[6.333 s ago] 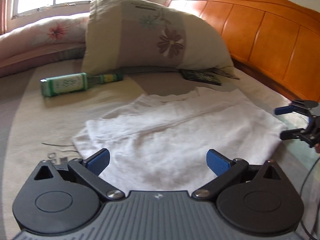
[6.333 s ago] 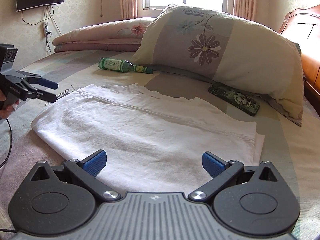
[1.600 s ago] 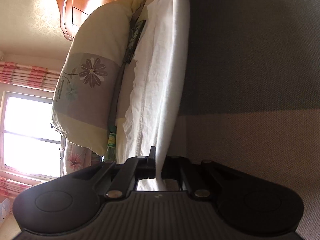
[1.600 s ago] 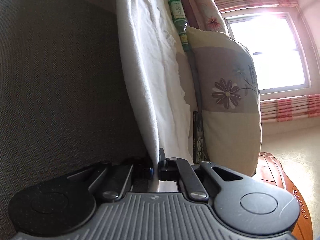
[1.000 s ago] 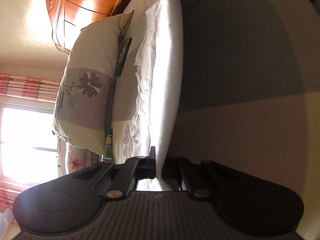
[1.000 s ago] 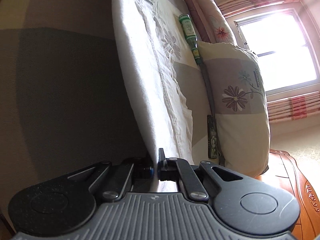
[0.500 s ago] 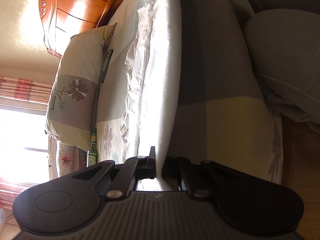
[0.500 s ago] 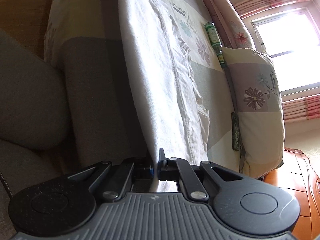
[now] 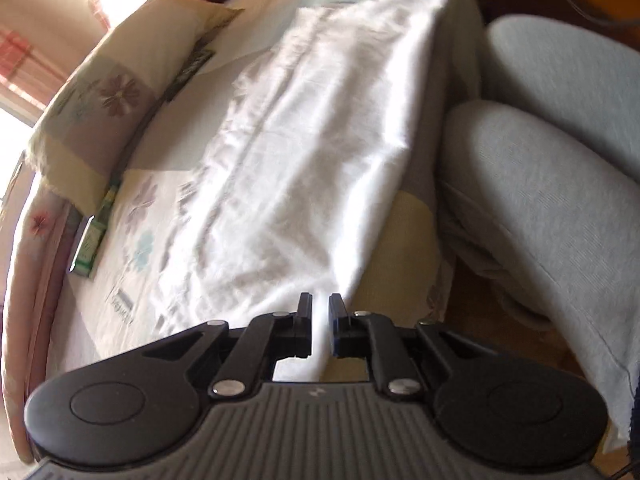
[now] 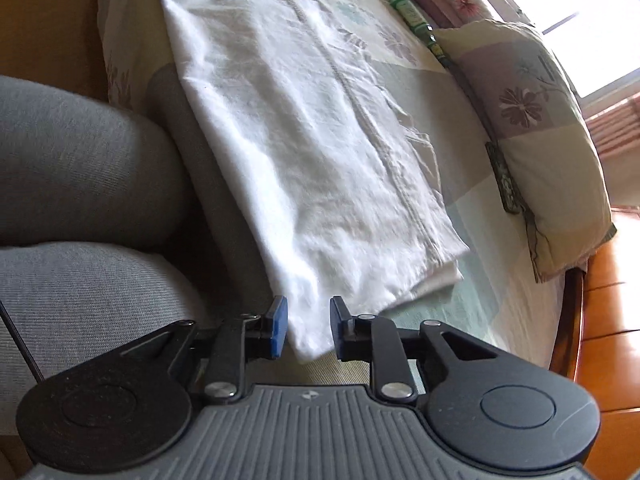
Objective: Fold clothes
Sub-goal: 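Lift the side edge with both grippers and fold it over the shirt, then open both grippers to release the folded edge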
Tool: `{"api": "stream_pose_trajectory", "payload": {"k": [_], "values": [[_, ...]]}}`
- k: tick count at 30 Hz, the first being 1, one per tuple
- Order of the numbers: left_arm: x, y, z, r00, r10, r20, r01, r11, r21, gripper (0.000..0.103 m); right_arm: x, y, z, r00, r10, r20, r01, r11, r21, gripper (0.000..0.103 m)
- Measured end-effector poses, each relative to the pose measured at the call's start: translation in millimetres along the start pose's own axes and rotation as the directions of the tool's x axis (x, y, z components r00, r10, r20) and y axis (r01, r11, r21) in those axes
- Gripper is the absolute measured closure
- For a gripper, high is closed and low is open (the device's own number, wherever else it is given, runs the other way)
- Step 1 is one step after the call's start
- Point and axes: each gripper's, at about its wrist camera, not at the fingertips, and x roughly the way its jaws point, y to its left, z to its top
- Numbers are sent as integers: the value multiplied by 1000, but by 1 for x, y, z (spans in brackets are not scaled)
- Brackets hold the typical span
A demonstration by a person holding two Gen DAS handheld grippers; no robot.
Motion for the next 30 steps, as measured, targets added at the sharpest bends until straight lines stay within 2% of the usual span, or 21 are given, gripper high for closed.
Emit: {"api": "stream_pose_trajectory", "payload": {"k": [2, 3, 5, 7, 9, 12, 15, 17, 18, 19, 20, 21, 22, 24, 27, 29, 30], "values": [[4, 21, -6, 998, 56, 0, -55, 994, -93, 92, -4, -15, -2, 999, -10, 34, 8, 997, 79, 70], [11, 28, -7, 998, 57, -1, -57, 989, -137, 93, -4, -21, 0, 998, -17, 53, 10, 991, 134, 69], [28, 40, -4, 1000, 12, 1, -12, 978, -208, 90, -3, -29, 0, 995, -17, 99, -8, 969, 247, 64], [40, 39, -9, 999, -54, 4, 53, 968, -247, 89, 14, -41, 11, 988, 22, 151, -74, 935, 347, 62], [37, 33, -20, 997, -75, -10, 69, 960, -270, 87, 27, -42, 17, 979, 62, 192, -139, 896, 421, 62], [34, 24, -36, 994, -107, -32, 92, 948, -304, 88, 48, -33, 18, 974, 133, 184, -208, 849, 486, 60], [30, 24, -49, 989, -131, -61, 102, 933, -344, 76, 60, -23, 5, 979, 155, 130, -200, 834, 514, 55], [28, 36, -48, 992, -115, -51, 90, 931, -355, 73, 58, -34, -2, 972, 181, 150, -235, 782, 577, 53], [28, 44, -45, 994, -105, -35, 86, 929, -361, 73, 56, -40, -3, 971, 176, 160, -237, 761, 603, 53], [28, 52, -43, 995, -95, -18, 82, 926, -369, 68, 54, -48, -3, 972, 149, 184, -233, 744, 626, 50], [32, 62, -38, 996, -86, 13, 84, 913, -398, 60, 51, -56, -2, 971, 122, 206, -229, 726, 649, 44], [37, 71, -33, 996, -77, 44, 89, 900, -427, 57, 51, -63, 0, 970, 97, 223, -224, 709, 668, 39], [45, 79, -27, 995, -77, 70, 100, 884, -457, 57, 50, -71, 3, 969, 60, 241, -215, 685, 696, 34], [66, 88, -16, 990, -98, 102, 136, 861, -490, 57, 57, -80, 9, 967, 12, 256, -202, 652, 731, 33], [87, 83, -10, 989, -104, 105, 141, 876, -462, 57, 79, -88, 11, 961, -9, 276, -221, 579, 785, 33], [95, 78, -15, 990, -108, 92, 138, 881, -453, 54, 94, -88, 4, 974, -13, 228, -184, 548, 816, 33], [94, 80, -24, 987, -112, 114, 153, 867, -474, 51, 101, -88, -1, 980, -14, 196, -158, 538, 828, 33]]}}
